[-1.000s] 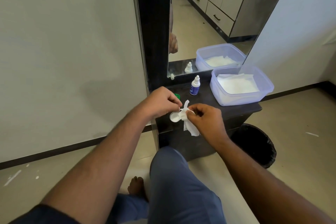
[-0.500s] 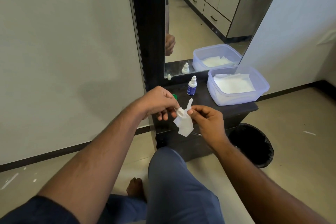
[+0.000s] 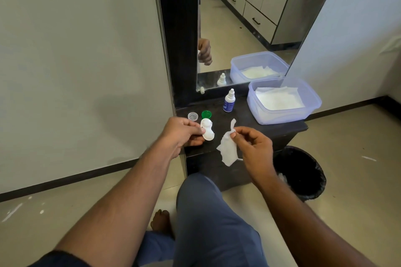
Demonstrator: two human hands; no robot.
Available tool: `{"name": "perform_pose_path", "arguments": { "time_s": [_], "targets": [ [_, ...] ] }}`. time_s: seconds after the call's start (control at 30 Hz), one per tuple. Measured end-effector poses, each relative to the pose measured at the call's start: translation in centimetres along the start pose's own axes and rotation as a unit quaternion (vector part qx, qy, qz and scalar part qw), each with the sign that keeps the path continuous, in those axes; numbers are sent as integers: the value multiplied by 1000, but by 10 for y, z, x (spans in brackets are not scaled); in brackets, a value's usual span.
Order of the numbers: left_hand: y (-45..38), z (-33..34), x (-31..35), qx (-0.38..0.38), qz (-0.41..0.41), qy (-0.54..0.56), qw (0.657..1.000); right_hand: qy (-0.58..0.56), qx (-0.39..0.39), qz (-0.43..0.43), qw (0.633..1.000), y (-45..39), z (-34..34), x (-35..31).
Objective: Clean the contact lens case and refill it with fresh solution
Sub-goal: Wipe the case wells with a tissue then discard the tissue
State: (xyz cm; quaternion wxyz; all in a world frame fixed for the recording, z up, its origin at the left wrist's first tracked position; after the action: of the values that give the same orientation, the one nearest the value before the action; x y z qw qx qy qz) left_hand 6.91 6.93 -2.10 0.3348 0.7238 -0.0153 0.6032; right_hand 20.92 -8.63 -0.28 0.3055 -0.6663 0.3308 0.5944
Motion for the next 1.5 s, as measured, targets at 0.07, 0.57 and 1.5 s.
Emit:
{"name": "perform_pose_path", "arguments": {
  "time_s": [0.07, 0.57, 1.5],
  "targets": [
    [-2, 1, -12, -3, -27, 50, 998, 16, -7, -9, 1000, -1, 4, 0],
    [-6, 6, -29, 10, -26, 106, 994, 284, -83, -173, 940, -10, 41, -6],
    [-7, 2, -31, 32, -29, 51, 998, 434, -166, -386, 797, 14, 82, -17]
  ]
}}
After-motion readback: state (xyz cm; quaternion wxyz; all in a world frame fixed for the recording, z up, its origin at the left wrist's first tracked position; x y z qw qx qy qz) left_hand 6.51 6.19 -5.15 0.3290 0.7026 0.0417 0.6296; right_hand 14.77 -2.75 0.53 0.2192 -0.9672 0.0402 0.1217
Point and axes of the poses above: each hand's wrist, its own y-axis away from the middle knuckle, its own z-axis out of the palm, x = y × z, the point moved 8 cm from there along -y, towards the middle knuckle, and after that the axes turned 4 degrees about x, right-handed, at the moved point
